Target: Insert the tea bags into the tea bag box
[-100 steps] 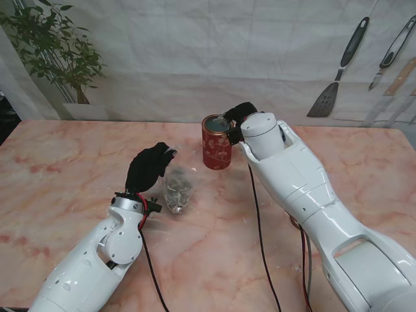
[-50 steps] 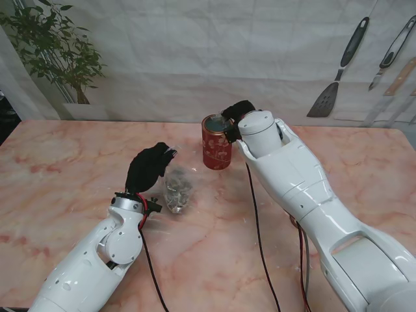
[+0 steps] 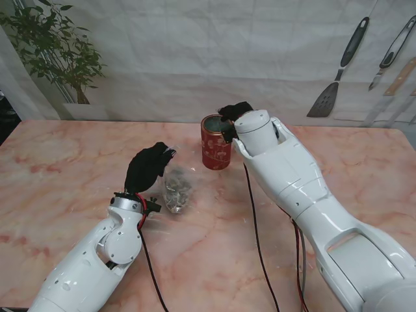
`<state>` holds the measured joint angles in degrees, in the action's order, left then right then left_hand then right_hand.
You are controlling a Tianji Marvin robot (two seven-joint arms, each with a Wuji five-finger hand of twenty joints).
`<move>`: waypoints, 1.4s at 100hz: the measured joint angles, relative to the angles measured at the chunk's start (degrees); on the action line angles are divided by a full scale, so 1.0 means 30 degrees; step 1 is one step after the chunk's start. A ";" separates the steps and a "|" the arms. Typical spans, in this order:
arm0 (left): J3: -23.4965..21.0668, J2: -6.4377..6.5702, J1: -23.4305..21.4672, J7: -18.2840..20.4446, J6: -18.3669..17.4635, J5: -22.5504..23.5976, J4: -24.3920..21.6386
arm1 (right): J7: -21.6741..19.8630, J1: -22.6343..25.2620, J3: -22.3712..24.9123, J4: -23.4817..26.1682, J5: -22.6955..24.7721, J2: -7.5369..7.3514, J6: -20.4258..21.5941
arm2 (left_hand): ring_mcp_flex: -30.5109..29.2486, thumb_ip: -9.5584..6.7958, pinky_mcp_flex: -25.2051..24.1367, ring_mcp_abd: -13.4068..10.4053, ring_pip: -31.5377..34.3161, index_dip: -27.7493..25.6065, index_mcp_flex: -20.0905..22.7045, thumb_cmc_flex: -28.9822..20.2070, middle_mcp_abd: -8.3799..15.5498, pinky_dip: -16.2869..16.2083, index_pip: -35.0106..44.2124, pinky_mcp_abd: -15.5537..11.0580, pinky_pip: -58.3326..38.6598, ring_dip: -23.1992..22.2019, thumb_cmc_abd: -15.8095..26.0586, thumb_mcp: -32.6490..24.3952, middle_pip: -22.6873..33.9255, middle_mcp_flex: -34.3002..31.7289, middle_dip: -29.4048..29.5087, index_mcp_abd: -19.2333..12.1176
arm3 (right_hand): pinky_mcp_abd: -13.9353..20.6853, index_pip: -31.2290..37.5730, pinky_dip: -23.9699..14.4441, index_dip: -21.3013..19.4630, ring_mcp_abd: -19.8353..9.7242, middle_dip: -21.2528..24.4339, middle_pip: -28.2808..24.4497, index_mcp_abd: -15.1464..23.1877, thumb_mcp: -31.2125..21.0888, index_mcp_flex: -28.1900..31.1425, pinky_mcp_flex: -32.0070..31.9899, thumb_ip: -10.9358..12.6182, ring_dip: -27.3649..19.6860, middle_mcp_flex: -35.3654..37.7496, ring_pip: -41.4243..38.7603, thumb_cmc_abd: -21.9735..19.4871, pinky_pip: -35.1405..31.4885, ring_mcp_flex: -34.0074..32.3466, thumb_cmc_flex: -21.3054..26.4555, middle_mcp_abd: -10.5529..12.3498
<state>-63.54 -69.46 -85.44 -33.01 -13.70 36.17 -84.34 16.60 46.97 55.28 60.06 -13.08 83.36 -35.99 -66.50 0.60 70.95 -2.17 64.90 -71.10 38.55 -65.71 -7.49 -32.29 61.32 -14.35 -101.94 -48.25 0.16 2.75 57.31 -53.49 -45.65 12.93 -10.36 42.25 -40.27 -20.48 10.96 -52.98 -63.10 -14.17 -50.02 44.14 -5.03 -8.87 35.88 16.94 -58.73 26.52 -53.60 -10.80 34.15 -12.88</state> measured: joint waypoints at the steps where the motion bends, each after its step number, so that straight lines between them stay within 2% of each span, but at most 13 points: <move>1: -0.0001 0.0000 0.0000 0.0001 0.0000 -0.0001 0.0000 | -0.0052 0.0000 -0.0006 0.0009 0.0052 -0.0011 -0.0034 | 0.0000 0.0000 0.0000 0.0000 0.0000 0.0000 0.0000 0.0000 0.0000 0.0000 0.0000 0.0000 0.0000 0.0000 0.0000 0.0000 0.0000 0.0000 0.0000 0.0000 | 0.0000 -0.0197 0.0070 -0.0212 0.0000 0.0000 0.0000 0.0013 -0.0087 0.0000 0.0000 0.0125 0.0000 -0.0009 0.0000 0.0000 0.0003 -0.0002 -0.0150 0.0000; 9: -0.0004 0.0001 0.0000 0.0005 0.0000 -0.0004 0.0000 | -0.0489 0.0002 -0.0074 0.0150 0.0380 -0.0154 -0.0295 | 0.0000 0.0000 0.0000 0.0000 0.0000 0.0000 0.0000 0.0000 0.0000 0.0000 0.0000 0.0000 0.0000 0.0000 0.0000 0.0000 0.0000 0.0000 0.0000 0.0000 | 0.0000 -0.1473 0.0106 -0.1150 0.0000 0.0000 0.0000 0.0106 -0.0014 0.0003 0.0000 0.0373 0.0005 -0.0242 -0.0005 -0.0029 0.0017 0.0002 -0.0720 -0.0006; 30: 0.0016 0.0005 0.0007 0.0007 -0.0001 0.0001 -0.0001 | -0.0844 0.0132 -0.0118 0.0807 0.1156 -0.0542 -0.0696 | 0.0000 0.0000 0.0000 0.0000 0.0000 0.0000 0.0000 0.0001 0.0000 0.0000 0.0000 0.0000 0.0000 0.0000 0.0000 0.0000 0.0000 0.0000 0.0000 0.0000 | 0.0000 -0.2145 0.0106 -0.1363 0.0000 0.0000 0.0000 0.0143 0.0020 0.0003 0.0000 0.0606 0.0036 -0.0307 -0.0027 -0.0029 0.0024 0.0042 -0.0904 -0.0058; 43: 0.0023 0.0013 0.0022 0.0065 0.0024 0.0048 -0.0006 | -0.0994 0.0718 0.0135 0.2252 0.1794 -0.0918 -0.0986 | 0.0000 0.0000 0.0000 0.0000 0.0000 0.0000 0.0000 0.0001 0.0000 0.0000 0.0000 0.0000 -0.0001 0.0000 0.0000 0.0000 0.0000 0.0000 0.0000 0.0000 | 0.0000 -0.2312 0.0106 -0.1451 0.0000 -0.0003 0.0000 0.0148 0.0019 0.0003 0.0000 0.0606 0.0191 -0.0308 -0.0068 -0.0011 0.0025 0.0044 -0.0897 -0.0069; 56: 0.0049 0.0045 0.0084 0.0214 0.0109 0.0130 -0.0007 | -0.2171 0.1494 0.0470 0.4126 0.2283 -0.1556 -0.1248 | 0.0000 0.0000 0.0000 0.0000 0.0000 0.0000 0.0000 0.0001 0.0000 0.0000 0.0000 0.0000 -0.0001 0.0000 0.0000 0.0000 0.0000 0.0000 0.0000 0.0000 | -0.0011 -0.2280 0.0106 -0.1653 0.0000 -0.0040 -0.0203 0.0373 -0.0038 0.0451 0.0000 0.0606 0.0223 -0.0229 -0.0288 0.0496 0.0022 0.0030 -0.0798 -0.0156; 73: 0.0139 0.0104 0.0245 0.0298 0.0194 0.0411 0.0002 | -0.3571 0.2970 0.1153 0.6778 0.2332 -0.2494 -0.1215 | 0.0000 0.0000 0.0000 0.0000 0.0000 0.0000 0.0000 0.0001 0.0000 0.0000 0.0000 0.0000 -0.0001 0.0000 0.0000 0.0000 0.0000 0.0000 0.0000 0.0000 | -0.0018 -0.1704 0.0098 -0.0211 0.0019 -0.0308 -0.0448 0.0628 -0.0037 0.0785 0.0001 0.0379 0.0475 0.0010 -0.0469 0.0495 -0.0421 -0.0122 0.0303 -0.0198; 83: 0.0198 0.0134 0.0324 0.0309 0.0214 0.0523 0.0001 | -0.4982 0.3722 0.1477 0.7837 0.2149 -0.3056 -0.1008 | 0.0000 0.0000 0.0000 0.0000 0.0000 0.0000 0.0000 0.0001 0.0000 0.0000 0.0000 0.0000 -0.0001 0.0000 0.0000 0.0000 0.0000 0.0000 0.0000 0.0000 | -0.0020 -0.1025 0.0096 0.0502 0.0030 -0.0483 -0.0650 0.0852 -0.0017 0.0737 0.0001 0.0143 0.0499 0.0021 -0.0481 0.0495 -0.0453 -0.0183 0.0848 -0.0206; 88: 0.0213 0.0137 0.0345 0.0309 0.0223 0.0564 -0.0007 | -0.5469 0.3980 0.1585 0.8115 0.1921 -0.3276 -0.0886 | 0.0000 0.0000 0.0000 0.0000 0.0000 0.0000 0.0000 0.0001 0.0000 0.0000 0.0000 0.0000 -0.0001 0.0000 0.0000 0.0000 0.0000 0.0000 0.0000 0.0000 | -0.0020 -0.0874 0.0096 0.0693 0.0031 -0.0491 -0.0679 0.0872 -0.0084 0.0732 0.0001 0.0143 0.0604 0.0053 -0.0490 0.0495 -0.0494 -0.0183 0.1066 -0.0210; 91: 0.0225 0.0143 0.0356 0.0309 0.0232 0.0587 -0.0015 | -0.5719 0.4147 0.1672 0.8278 0.1744 -0.3397 -0.0814 | 0.0000 0.0000 0.0000 0.0000 0.0000 0.0000 0.0000 0.0001 0.0000 0.0000 0.0000 0.0000 -0.0001 0.0000 0.0000 0.0000 0.0000 0.0000 0.0000 0.0000 | -0.0020 -0.0621 0.0096 0.0959 0.0034 -0.0494 -0.0683 0.0989 -0.0057 0.0646 0.0001 -0.0237 0.0678 0.0057 -0.0494 0.0495 -0.0594 -0.0183 0.1067 -0.0229; 103: 0.0275 0.0171 0.0403 0.0308 0.0274 0.0747 -0.0066 | -0.7406 0.4825 0.1995 0.8990 0.1360 -0.3973 -0.0443 | 0.0000 0.0000 0.0000 0.0000 0.0000 0.0000 0.0000 0.0001 0.0000 0.0000 0.0000 0.0000 -0.0001 0.0000 0.0000 0.0000 0.0000 0.0000 0.0000 0.0000 | -0.0020 0.0052 0.0097 0.1889 0.0037 -0.0505 -0.0856 0.1093 0.0261 0.0591 0.0018 -0.0237 0.0718 0.0236 -0.0514 0.0495 -0.0857 -0.0259 0.1552 -0.0302; 113: 0.0352 0.0185 0.0452 0.0285 0.0284 0.0826 -0.0126 | -0.8049 0.5275 0.2111 0.9277 0.0742 -0.4325 -0.0146 | 0.0000 0.0000 0.0000 0.0000 0.0000 0.0000 0.0000 0.0001 0.0000 0.0000 0.0000 0.0000 -0.0001 0.0000 0.0000 0.0000 0.0000 0.0000 0.0000 0.0000 | -0.0026 0.0275 0.0097 0.2260 0.0200 -0.0536 -0.0894 0.1310 0.0303 0.0591 0.0018 -0.0237 0.0730 0.0240 -0.0539 0.0495 -0.0859 -0.0262 0.1836 -0.0318; 126: 0.0548 0.0188 0.0548 0.0131 0.0284 0.0845 -0.0137 | -0.9259 0.5517 0.2106 0.9338 0.0543 -0.4666 0.0174 | 0.0000 0.0000 0.0000 0.0000 0.0000 0.0000 0.0000 0.0001 0.0000 0.0000 0.0000 0.0000 -0.0001 0.0000 0.0000 0.0000 0.0000 0.0000 0.0000 0.0000 | -0.0026 0.0529 0.0096 0.2604 0.0208 -0.0717 -0.0913 0.1504 0.0512 0.0591 0.0018 -0.0237 0.0735 0.0242 -0.0540 0.0486 -0.0863 -0.0263 0.2115 -0.0324; 140: 0.0904 0.0177 0.0722 -0.0092 0.0232 0.0860 -0.0129 | -0.9605 0.5592 0.1880 0.9250 0.0288 -0.4865 0.0330 | 0.0000 0.0000 0.0000 0.0000 0.0000 0.0000 0.0000 0.0001 0.0000 0.0000 0.0000 0.0000 -0.0001 0.0000 0.0000 0.0000 0.0000 0.0000 0.0000 0.0000 | -0.0026 0.0676 0.0097 0.2861 0.0208 -0.0731 -0.0957 0.1504 0.0588 0.0591 0.0018 -0.0237 0.0776 0.0244 -0.0541 0.0484 -0.0868 -0.0263 0.2116 -0.0324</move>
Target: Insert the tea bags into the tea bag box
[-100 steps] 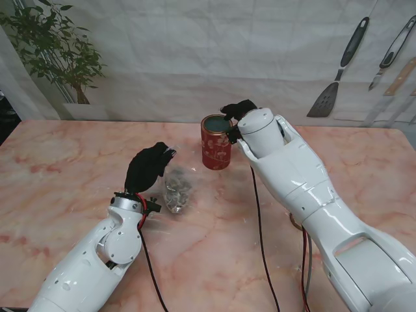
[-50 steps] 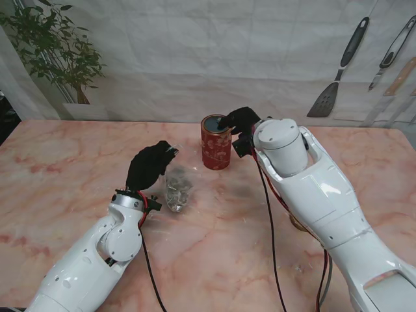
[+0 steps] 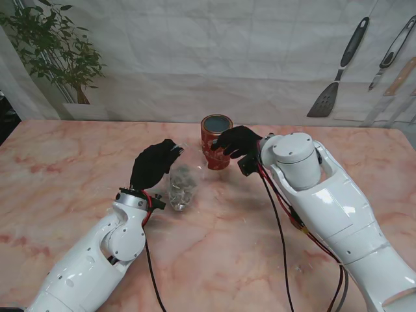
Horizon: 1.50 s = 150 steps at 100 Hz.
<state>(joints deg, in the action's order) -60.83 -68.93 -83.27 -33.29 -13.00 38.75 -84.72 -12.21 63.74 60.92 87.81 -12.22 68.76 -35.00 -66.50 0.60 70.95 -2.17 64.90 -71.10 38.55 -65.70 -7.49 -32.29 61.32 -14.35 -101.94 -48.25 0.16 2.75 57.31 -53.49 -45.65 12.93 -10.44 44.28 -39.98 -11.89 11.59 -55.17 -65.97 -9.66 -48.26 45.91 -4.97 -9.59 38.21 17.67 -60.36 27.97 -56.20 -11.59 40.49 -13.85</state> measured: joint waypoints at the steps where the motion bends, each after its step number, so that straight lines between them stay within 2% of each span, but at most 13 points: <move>1: 0.0028 -0.0002 0.0015 -0.0015 -0.0006 -0.0001 0.0003 | -0.0035 -0.0004 -0.0016 -0.0019 -0.0016 -0.0005 0.0001 | 0.0000 0.0000 0.0000 0.0000 0.0000 0.0000 0.0000 0.0000 0.0000 0.0000 0.0000 0.0000 0.0000 0.0000 0.0000 0.0000 0.0000 0.0000 0.0000 0.0000 | 0.0000 0.0035 0.0000 0.0009 0.0000 0.0000 -0.0001 0.0000 0.0131 0.0000 0.0000 0.0000 0.0007 0.0000 0.0000 -0.0001 0.0000 0.0000 0.0002 0.0000; 28: 0.0772 -0.0124 0.0539 -0.0397 -0.0158 0.0005 0.0251 | -0.0881 -0.0110 -0.0212 -0.0613 -0.0776 -0.0060 0.0189 | 0.0000 0.0000 0.0000 0.0000 0.0000 0.0000 0.0000 0.0000 0.0000 0.0000 0.0000 0.0000 0.0000 0.0000 0.0000 0.0000 0.0000 0.0000 0.0000 0.0000 | 0.0000 0.0763 0.0000 0.0351 0.0000 -0.0220 -0.0224 0.0041 0.0569 0.0000 0.0000 0.0000 0.0154 0.0000 -0.0004 -0.0012 -0.0002 0.0000 0.0237 0.0000; 38: 0.0996 -0.0175 0.0750 -0.0458 -0.0189 0.0010 0.0412 | -0.0979 -0.0053 -0.0215 -0.0636 -0.0922 -0.0083 0.0285 | 0.0000 0.0000 0.0000 0.0000 0.0000 0.0000 0.0000 0.0000 0.0000 0.0000 0.0000 0.0000 -0.0001 0.0000 0.0000 0.0000 0.0000 0.0000 0.0000 0.0000 | 0.0000 0.1424 0.0000 0.0973 0.0000 -0.0235 -0.0243 0.0066 0.0572 -0.0003 0.0000 0.0000 0.0189 0.0000 -0.0004 -0.0012 -0.0004 0.0000 0.0237 0.0000; 54: 0.1286 -0.0276 0.1037 -0.0479 -0.0279 -0.0270 0.0618 | -0.1169 0.0021 -0.0214 -0.0693 -0.1233 -0.0111 0.0453 | 0.0000 0.0000 0.0000 0.0000 0.0000 0.0000 0.0000 0.0000 0.0000 0.0000 0.0000 0.0000 -0.0004 0.0000 0.0000 0.0000 0.0001 0.0000 0.0000 0.0000 | 0.0000 0.1631 0.0000 0.1168 0.0000 -0.0242 -0.0248 0.0644 0.0602 -0.0004 0.0000 0.0000 0.0192 0.0000 -0.0004 -0.0012 -0.0011 0.0000 0.0601 0.0000; 67: 0.1657 -0.0351 0.1207 -0.0705 -0.0495 -0.0327 0.0690 | -0.1321 -0.0143 -0.0513 -0.1129 -0.1646 -0.0111 0.0674 | 0.0000 0.0000 0.0000 0.0000 0.0000 0.0000 0.0000 0.0000 0.0000 0.0000 0.0000 0.0000 -0.0004 0.0000 0.0000 0.0000 0.0001 0.0000 0.0000 0.0000 | 0.0000 0.2010 0.0000 0.1451 0.0000 -0.0254 -0.0253 0.1864 0.0798 -0.0010 0.0000 0.0000 0.0200 0.0000 -0.0004 -0.0012 -0.0013 0.0000 0.0861 0.0000; 89: 0.2264 -0.0543 0.1476 -0.1034 -0.0895 -0.0390 0.0890 | -0.1964 -0.0657 -0.1182 -0.2069 -0.2203 -0.0079 0.1031 | 0.0000 0.0000 0.0000 0.0000 0.0000 0.0000 0.0000 0.0000 0.0000 0.0000 0.0000 0.0000 -0.0004 0.0000 0.0000 0.0000 0.0001 0.0000 0.0000 0.0000 | 0.0000 0.2415 0.0000 0.2677 0.0000 -0.0451 -0.0264 0.2573 0.1285 -0.0010 0.0000 0.0000 0.0229 0.0000 -0.0004 -0.0033 -0.0014 0.0000 0.1153 0.0003; 106: 0.2649 -0.0700 0.1696 -0.1263 -0.1095 -0.0587 0.1136 | -0.2250 -0.0917 -0.1620 -0.2317 -0.2301 -0.0068 0.1004 | 0.0000 0.0000 0.0000 0.0000 0.0000 0.0000 0.0000 0.0000 0.0000 0.0000 0.0000 0.0000 -0.0004 0.0000 0.0000 0.0000 0.0001 0.0000 0.0000 0.0000 | 0.0000 0.2405 0.0000 0.3762 0.0004 -0.0487 -0.0486 0.3331 0.1882 -0.0226 0.0000 0.0000 0.0384 0.0223 -0.0010 -0.0036 -0.0025 -0.0098 0.1070 0.0020; 136: 0.3312 -0.0992 0.2052 -0.1696 -0.1440 -0.0780 0.1514 | -0.3117 -0.1579 -0.2512 -0.2808 -0.2054 -0.0074 0.0736 | 0.0000 0.0000 0.0000 0.0000 0.0000 0.0000 0.0000 0.0000 0.0000 0.0000 0.0001 0.0000 -0.0005 0.0144 0.0000 0.0000 0.0001 0.0000 0.0000 0.0000 | 0.0000 0.2484 -0.0190 0.4223 -0.0006 -0.0688 -0.0709 0.3520 0.2223 -0.0661 0.0045 0.0000 0.0457 0.0438 -0.0242 -0.0036 -0.0524 -0.0337 0.0996 0.0183; 150: 0.3357 -0.1052 0.2123 -0.1673 -0.1440 -0.0857 0.1606 | -0.4337 -0.1872 -0.2809 -0.3078 -0.2023 -0.0200 0.0880 | 0.0000 0.0000 0.0000 0.0000 0.0000 0.0000 0.0000 0.0000 0.0000 0.0000 0.0001 0.0000 -0.0005 0.0175 0.0000 0.0000 0.0001 0.0000 0.0000 0.0000 | 0.0000 0.1039 -0.0190 0.4049 -0.0006 -0.0692 -0.0743 0.3499 0.2213 -0.0656 0.0056 0.0011 0.0635 0.0438 -0.0244 -0.0039 -0.0954 -0.0337 -0.0366 0.0218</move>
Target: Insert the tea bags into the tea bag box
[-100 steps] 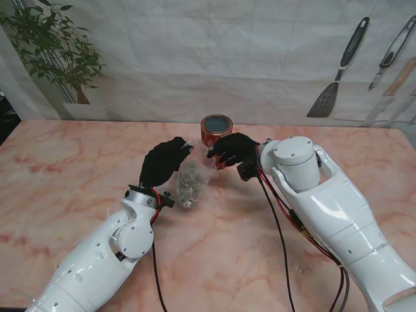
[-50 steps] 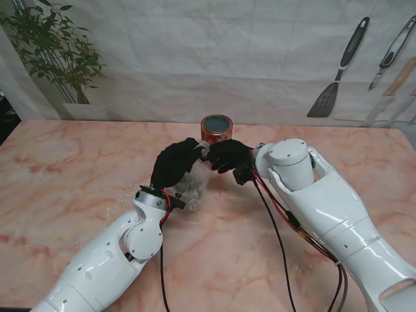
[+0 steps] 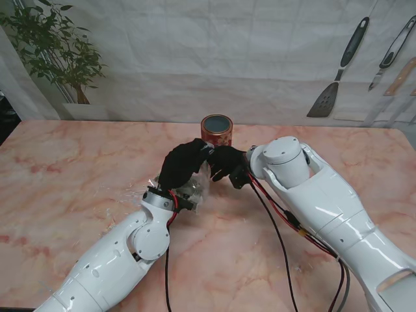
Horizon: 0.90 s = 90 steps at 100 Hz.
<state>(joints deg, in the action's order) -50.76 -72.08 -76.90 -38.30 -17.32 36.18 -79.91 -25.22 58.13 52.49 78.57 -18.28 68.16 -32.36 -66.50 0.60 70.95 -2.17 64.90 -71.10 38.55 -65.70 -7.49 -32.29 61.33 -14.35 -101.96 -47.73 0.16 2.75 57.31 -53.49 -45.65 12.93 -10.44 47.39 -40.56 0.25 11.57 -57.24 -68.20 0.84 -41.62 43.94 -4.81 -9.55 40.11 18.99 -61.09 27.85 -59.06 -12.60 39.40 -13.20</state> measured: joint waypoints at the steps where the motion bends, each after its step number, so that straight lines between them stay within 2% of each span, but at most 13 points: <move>1: 0.0000 -0.0002 0.0005 0.0003 0.0001 0.0000 0.0010 | -0.0035 -0.0009 -0.0006 -0.0012 -0.0001 -0.0016 0.0040 | 0.0000 0.0000 0.0000 0.0000 0.0000 0.0000 0.0000 0.0000 0.0000 0.0000 0.0000 0.0000 0.0000 0.0001 0.0000 0.0000 0.0000 0.0000 0.0000 0.0000 | 0.0000 -0.0083 0.0000 -0.0026 0.0000 0.0000 -0.0002 -0.0006 -0.0019 0.0000 0.0000 0.0001 0.0005 0.0000 0.0000 0.0000 -0.0002 0.0001 -0.0055 0.0000; 16: -0.0049 -0.0001 0.0028 0.0025 0.0024 0.0074 0.0068 | -0.0441 -0.0014 0.0061 -0.0106 -0.0108 -0.0131 0.0201 | 0.0000 0.0000 0.0000 0.0000 0.0000 0.0000 0.0000 0.0000 0.0000 0.0000 0.0004 0.0000 0.0000 0.0005 0.0000 0.0000 0.0002 -0.0002 0.0000 0.0000 | 0.0000 -0.1521 0.0000 -0.1143 0.0000 -0.0007 -0.0002 -0.0205 -0.0448 0.0016 0.0000 0.0005 0.0019 -0.0011 0.0000 0.0007 -0.0006 0.0005 -0.0527 0.0005; 21: -0.0081 0.0005 0.0040 0.0039 0.0026 0.0127 0.0097 | -0.0737 -0.0012 0.0090 -0.0126 -0.0109 -0.0203 0.0225 | 0.0000 0.0000 0.0000 0.0000 0.0000 0.0000 0.0000 0.0000 0.0000 0.0000 0.0005 0.0000 0.0000 0.0006 0.0000 0.0000 0.0002 -0.0002 0.0000 0.0000 | 0.0000 -0.1592 0.0000 -0.1340 0.0000 -0.0014 -0.0002 -0.0207 -0.0585 0.0022 0.0000 0.0005 0.0018 -0.0011 0.0000 0.0032 -0.0006 0.0005 -0.0527 0.0005; 27: -0.0113 0.0013 0.0072 0.0037 0.0058 0.0256 0.0153 | -0.0871 0.0011 0.0147 -0.0123 -0.0101 -0.0275 0.0232 | 0.0000 0.0000 0.0000 0.0000 0.0000 0.0000 0.0000 0.0000 0.0000 0.0000 0.0005 0.0000 0.0000 0.0006 0.0000 0.0000 0.0003 -0.0002 0.0000 0.0000 | 0.0000 -0.1544 0.0000 -0.1523 0.0000 -0.0020 -0.0002 -0.0208 -0.0765 0.0027 0.0000 0.0007 0.0023 -0.0011 0.0000 0.0697 -0.0018 0.0005 -0.0528 0.0006; 30: -0.0121 0.0022 0.0098 0.0029 0.0083 0.0346 0.0195 | -0.0905 0.0040 0.0199 -0.0113 -0.0095 -0.0305 0.0237 | 0.0000 0.0000 0.0000 0.0000 0.0000 0.0000 0.0000 0.0000 0.0000 0.0000 0.0005 0.0000 0.0000 0.0005 0.0000 0.0000 0.0003 -0.0002 0.0000 0.0000 | 0.0000 -0.0952 0.0000 -0.1523 0.0000 -0.0038 -0.0002 -0.0208 -0.0765 0.0028 0.0000 0.0007 0.0027 -0.0011 0.0000 0.0756 -0.0030 0.0005 -0.0513 0.0007; 41: -0.0168 0.0042 0.0185 -0.0008 0.0102 0.0473 0.0336 | -0.1030 0.0327 0.0537 0.0103 -0.0157 -0.0419 0.0383 | 0.0000 0.0000 0.0000 0.0000 0.0000 0.0000 0.0000 0.0000 0.0000 0.0001 0.0007 0.0000 0.0000 0.0006 0.0000 0.0000 0.0004 -0.0002 0.0000 0.0000 | -0.0005 0.0906 0.0000 -0.0270 0.0000 -0.0047 -0.0002 0.0061 -0.0740 0.0030 0.0000 0.0007 0.0028 0.0244 0.0000 0.0929 -0.0472 -0.0181 -0.0147 0.0016; 58: -0.0104 0.0039 0.0322 -0.0208 -0.0003 0.0458 0.0549 | -0.1449 0.0654 0.0945 0.0121 -0.1597 -0.0461 0.0514 | 0.0000 0.0000 0.0000 0.0000 0.0000 0.0000 0.0000 0.0000 0.0000 0.0001 0.0009 0.0000 0.0000 0.0006 0.0000 0.0000 0.0004 -0.0002 0.0000 0.0000 | -0.0012 0.1516 0.0000 0.0191 0.0005 -0.0236 -0.0172 0.0500 -0.0531 0.0030 0.0000 0.0007 0.0185 0.0265 0.0000 0.0916 -0.0489 -0.0180 0.1217 0.0225; 70: 0.0090 0.0010 0.0433 -0.0495 -0.0223 0.0449 0.0686 | -0.1821 0.0417 0.0461 -0.0051 -0.0703 -0.0562 0.0750 | 0.0000 0.0000 0.0000 0.0000 0.0000 0.0000 0.0000 0.0000 0.0000 0.0001 0.0012 0.0000 -0.0001 0.0007 0.0000 0.0000 0.0004 -0.0002 0.0000 0.0000 | -0.0012 0.1521 0.0000 0.0221 0.0005 -0.0280 -0.0190 0.0531 -0.0054 0.0022 0.0000 -0.0026 0.0279 0.0273 -0.0170 0.0911 -0.0493 -0.0181 0.1140 0.0257; 75: 0.0185 0.0007 0.0461 -0.0607 -0.0279 0.0497 0.0690 | -0.2164 0.0151 0.0133 -0.0358 -0.0649 -0.0589 0.0819 | 0.0000 0.0000 0.0000 0.0000 0.0000 0.0000 0.0000 0.0000 0.0000 0.0001 0.0012 0.0000 -0.0001 0.0007 0.0000 0.0000 0.0004 -0.0002 0.0000 0.0000 | -0.0012 0.1517 0.0000 0.0231 0.0005 -0.0469 -0.0207 0.0531 0.0048 0.0019 0.0000 -0.0586 0.0342 0.0273 -0.0171 0.0909 -0.0494 -0.0180 0.1114 0.0344; 80: 0.0244 -0.0003 0.0482 -0.0701 -0.0307 0.0621 0.0690 | -0.2384 -0.0123 -0.0155 -0.0674 -0.0651 -0.0592 0.0822 | 0.0000 0.0000 0.0000 0.0000 0.0000 0.0001 0.0000 0.0001 0.0000 0.0001 0.0014 0.0000 -0.0002 0.0007 0.0000 0.0000 0.0004 -0.0002 0.0000 0.0000 | -0.0012 0.1343 0.0000 0.0231 0.0005 -0.0483 -0.0295 0.0531 0.0265 0.0018 0.0000 -0.0612 0.0458 0.0273 -0.0173 0.0908 -0.0496 -0.0181 0.1030 0.0437; 90: 0.0262 -0.0036 0.0490 -0.0758 -0.0352 0.0707 0.0663 | -0.2488 -0.0496 -0.0631 -0.0994 -0.0289 -0.0615 0.0877 | 0.0000 0.0000 0.0000 0.0000 0.0000 0.0010 0.0000 0.0003 0.0000 0.0001 0.0017 0.0000 -0.0002 0.0007 0.0000 0.0000 0.0004 -0.0002 0.0000 0.0000 | -0.0012 0.0286 0.0000 0.0231 0.0005 -0.0696 -0.0405 0.0475 0.0266 0.0021 0.0001 -0.0613 0.0665 0.0273 -0.0174 0.0908 -0.0922 -0.0181 -0.0272 0.0542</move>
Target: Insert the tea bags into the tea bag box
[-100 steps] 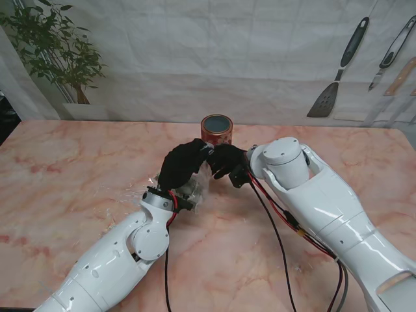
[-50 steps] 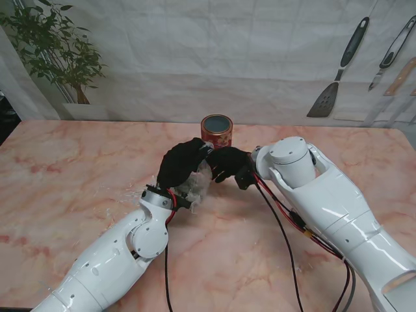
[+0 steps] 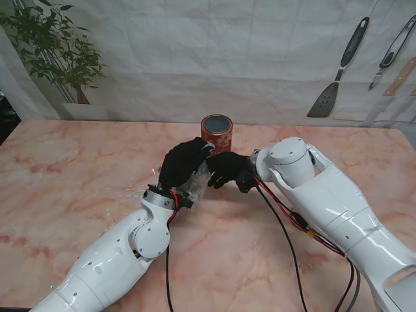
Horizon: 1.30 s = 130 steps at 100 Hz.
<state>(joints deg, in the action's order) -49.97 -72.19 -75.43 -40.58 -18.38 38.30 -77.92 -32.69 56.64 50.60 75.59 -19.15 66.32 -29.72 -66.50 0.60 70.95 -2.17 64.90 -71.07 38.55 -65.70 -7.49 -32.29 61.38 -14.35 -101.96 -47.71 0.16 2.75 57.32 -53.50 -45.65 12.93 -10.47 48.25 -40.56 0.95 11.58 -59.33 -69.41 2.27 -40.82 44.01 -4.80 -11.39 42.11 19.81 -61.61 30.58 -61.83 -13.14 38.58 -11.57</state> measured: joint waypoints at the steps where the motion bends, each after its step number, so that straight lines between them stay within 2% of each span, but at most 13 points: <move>1: 0.0001 -0.0002 0.0000 0.0000 -0.0007 -0.0001 -0.0006 | -0.0023 -0.0038 -0.0058 -0.0027 0.0070 -0.0007 0.0026 | 0.0000 0.0000 0.0000 0.0000 0.0000 0.0000 0.0000 0.0000 0.0000 0.0000 0.0000 0.0000 0.0000 0.0000 0.0000 0.0000 0.0000 0.0000 0.0000 0.0000 | 0.0000 -0.0213 0.0000 -0.0031 0.0000 -0.0007 -0.0017 -0.0042 -0.0043 0.0004 0.0000 0.0000 0.0007 0.0000 0.0000 0.0000 -0.0005 0.0000 -0.0128 0.0029; 5: 0.0012 -0.0014 0.0000 0.0000 -0.0038 -0.0023 -0.0022 | -0.0143 -0.0160 -0.0241 -0.0128 0.0281 -0.0024 0.0147 | 0.0000 0.0000 0.0000 0.0000 0.0000 0.0011 0.0000 0.0002 0.0000 0.0000 0.0000 0.0000 0.0000 0.0000 0.0000 0.0000 0.0001 0.0000 0.0000 0.0000 | 0.0000 -0.1129 0.0000 -0.0593 0.0000 -0.0030 -0.0069 -0.0241 -0.0309 0.0007 0.0000 0.0008 0.0037 0.0003 0.0000 0.0000 -0.0017 0.0000 -0.0634 0.0253; 9: 0.0035 -0.0026 0.0002 -0.0007 -0.0079 -0.0070 -0.0027 | -0.0295 -0.0258 -0.0375 -0.0240 0.0394 -0.0032 0.0288 | 0.0000 0.0000 0.0000 0.0000 0.0000 0.0012 0.0000 0.0002 0.0000 0.0000 0.0006 0.0000 0.0000 0.0000 0.0000 0.0000 0.0001 0.0000 0.0000 0.0000 | 0.0000 -0.2379 0.0005 -0.1986 -0.0004 -0.0054 -0.0129 -0.0498 -0.0853 0.0009 0.0001 0.0844 0.0068 -0.0001 0.0000 0.0000 -0.0025 0.0000 -0.1385 0.0401; 15: 0.0110 -0.0036 0.0017 -0.0055 -0.0139 -0.0110 -0.0026 | -0.0582 -0.0414 -0.0599 -0.0395 0.0531 -0.0069 0.0533 | 0.0000 0.0000 0.0000 0.0000 0.0000 0.0017 0.0000 0.0003 0.0000 0.0000 0.0007 0.0000 0.0000 0.0000 0.0000 0.0000 0.0001 0.0000 0.0001 0.0000 | 0.0000 -0.3672 0.0049 -0.3492 -0.0034 -0.0244 -0.0266 -0.0925 -0.1238 0.0009 0.0004 0.1211 0.0111 -0.0029 0.0000 0.0000 -0.0028 0.0000 -0.2192 0.0493; 39: 0.0231 -0.0082 0.0096 -0.0117 -0.0274 -0.0060 0.0025 | -0.1065 -0.0664 -0.0915 -0.0561 0.0949 -0.0230 0.0999 | 0.0000 0.0000 0.0000 0.0000 0.0000 0.0061 0.0000 0.0009 0.0000 0.0000 0.0040 0.0000 0.0000 0.0000 0.0000 0.0000 0.0002 0.0000 0.0004 0.0000 | 0.0000 -0.4889 0.0203 -0.4471 -0.0165 -0.0321 -0.0501 -0.2418 -0.2221 -0.0041 0.0072 0.1442 0.0225 -0.0112 0.0000 0.1085 -0.0044 0.0000 -0.3581 0.0546; 56: 0.0250 -0.0101 0.0127 -0.0313 -0.0425 0.0143 0.0097 | -0.2070 -0.0973 -0.1129 -0.0917 0.0977 -0.0358 0.1600 | 0.0000 0.0000 0.0000 0.0000 0.0000 0.0079 0.0000 0.0151 0.0000 0.0000 0.0102 0.0000 0.0000 0.0000 -0.0002 0.0000 0.0037 0.0000 0.0109 -0.0001 | 0.0000 -0.5983 0.0462 -0.4823 -0.0209 -0.0401 -0.0562 -0.3227 -0.2404 -0.1350 0.0076 0.1449 0.0254 -0.0744 0.0000 0.1846 -0.0044 0.0004 -0.3601 0.0765; 62: 0.0225 -0.0108 0.0127 -0.0318 -0.0441 0.0136 0.0112 | -0.2055 -0.1004 -0.1161 -0.0915 0.1056 -0.0409 0.1602 | 0.0000 0.0000 0.0000 0.0000 0.0000 0.0079 0.0000 0.0155 0.0000 0.0000 0.0112 0.0000 0.0000 0.0000 -0.0002 0.0000 0.0045 0.0000 0.0147 -0.0004 | 0.0000 -0.6581 0.0467 -0.5890 -0.0226 -0.0579 -0.0753 -0.3323 -0.2569 -0.1615 0.0076 0.1451 0.0295 -0.0758 0.0000 0.2125 -0.0044 0.0004 -0.3601 0.0827; 82: 0.0251 -0.0116 0.0127 -0.0315 -0.0445 0.0062 0.0154 | -0.1847 -0.1289 -0.1739 -0.0905 0.1699 -0.0507 0.1852 | 0.0000 0.0000 0.0000 0.0000 0.0000 0.0123 0.0002 0.0170 0.0000 0.0001 0.0153 0.0000 0.0000 0.0057 -0.0018 0.0000 0.0066 -0.0003 0.0170 -0.0004 | 0.0000 -0.6369 0.0469 -0.6989 -0.0418 -0.0591 -0.0959 -0.3481 -0.3284 -0.1538 0.0101 0.1220 0.0337 -0.0759 0.0000 0.2637 -0.0051 0.0004 -0.3613 0.1057; 84: 0.0265 -0.0118 0.0127 -0.0316 -0.0445 0.0058 0.0157 | -0.1814 -0.1315 -0.1792 -0.0903 0.1774 -0.0507 0.1890 | 0.0000 0.0000 0.0000 0.0000 0.0000 0.0124 0.0002 0.0170 0.0000 0.0001 0.0156 0.0000 0.0000 0.0062 -0.0018 0.0000 0.0069 -0.0003 0.0171 -0.0004 | 0.0000 -0.6264 0.0469 -0.7131 -0.0422 -0.0398 -0.0710 -0.3477 -0.3296 -0.1537 0.0107 0.1218 0.0338 -0.0777 0.0000 0.3073 -0.0079 0.0004 -0.3613 0.0709; 92: 0.0335 -0.0138 0.0148 -0.0371 -0.0455 -0.0003 0.0161 | -0.1612 -0.1354 -0.1955 -0.0877 0.1966 -0.0507 0.1972 | 0.0000 0.0000 0.0000 0.0000 0.0000 0.0124 0.0002 0.0174 0.0000 0.0002 0.0162 0.0000 0.0000 0.0067 -0.0018 0.0000 0.0072 -0.0003 0.0172 -0.0006 | 0.0000 -0.5749 0.0461 -0.7415 -0.0439 -0.0517 -0.0704 -0.3400 -0.3492 -0.1531 0.0140 0.1218 0.0341 -0.0778 0.0000 0.3262 -0.0504 0.0004 -0.3556 0.0713; 106: 0.0487 -0.0203 0.0241 -0.0479 -0.0584 -0.0036 0.0287 | -0.1125 -0.1326 -0.2167 -0.0628 0.2365 -0.0507 0.2016 | 0.0000 0.0000 0.0000 0.0000 0.0000 0.0127 0.0002 0.0175 0.0000 0.0002 0.0169 0.0000 0.0000 0.0067 -0.0021 0.0000 0.0076 -0.0003 0.0177 -0.0007 | -0.0005 -0.4737 0.0462 -0.7986 -0.0466 -0.0547 -0.0692 -0.3288 -0.3703 -0.0893 0.0589 0.1199 0.0345 -0.0472 0.0000 0.3303 -0.0701 -0.0769 -0.2199 0.0720; 117: 0.0494 -0.0237 0.0259 -0.0487 -0.0596 -0.0036 0.0317 | -0.0847 -0.1287 -0.2250 -0.0410 0.2543 -0.0504 0.1938 | 0.0000 0.0000 0.0000 0.0000 0.0000 0.0130 0.0002 0.0176 0.0000 0.0004 0.0170 0.0000 0.0000 0.0067 -0.0021 0.0000 0.0078 -0.0003 0.0178 -0.0007 | -0.0006 -0.2434 0.0596 -0.6028 -0.0466 -0.0550 -0.0688 -0.3408 -0.3684 -0.0685 0.0697 0.0355 0.0346 0.0004 -0.0041 0.3259 -0.1013 -0.0955 -0.0680 0.0706; 130: 0.0505 -0.0248 0.0280 -0.0513 -0.0593 -0.0036 0.0317 | -0.0639 -0.1258 -0.2258 -0.0356 0.2429 -0.0444 0.1648 | 0.0000 0.0000 0.0000 0.0000 0.0000 0.0132 0.0004 0.0176 0.0000 0.0005 0.0171 0.0000 0.0000 0.0068 -0.0021 0.0000 0.0080 -0.0003 0.0179 -0.0007 | -0.0041 0.1130 0.0622 -0.3439 -0.0455 -0.0553 -0.0687 -0.3415 -0.3184 -0.0462 0.0849 -0.0012 0.0346 0.0403 -0.0068 0.2748 -0.1043 -0.1319 0.1124 0.0686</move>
<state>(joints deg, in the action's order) -48.46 -72.94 -74.59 -42.12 -20.16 38.20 -76.97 -34.61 52.87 43.82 74.52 -11.86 64.99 -24.78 -66.50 0.60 70.95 -2.17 64.90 -70.68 38.56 -65.17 -7.49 -32.27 61.89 -14.35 -101.96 -47.50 0.10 2.75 57.56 -53.50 -45.12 12.91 -10.60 51.64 -38.69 -9.37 10.22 -60.99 -71.47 -7.98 -50.37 42.62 -2.26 -11.43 43.15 21.01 -61.81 38.82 -64.96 -17.10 41.95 -9.52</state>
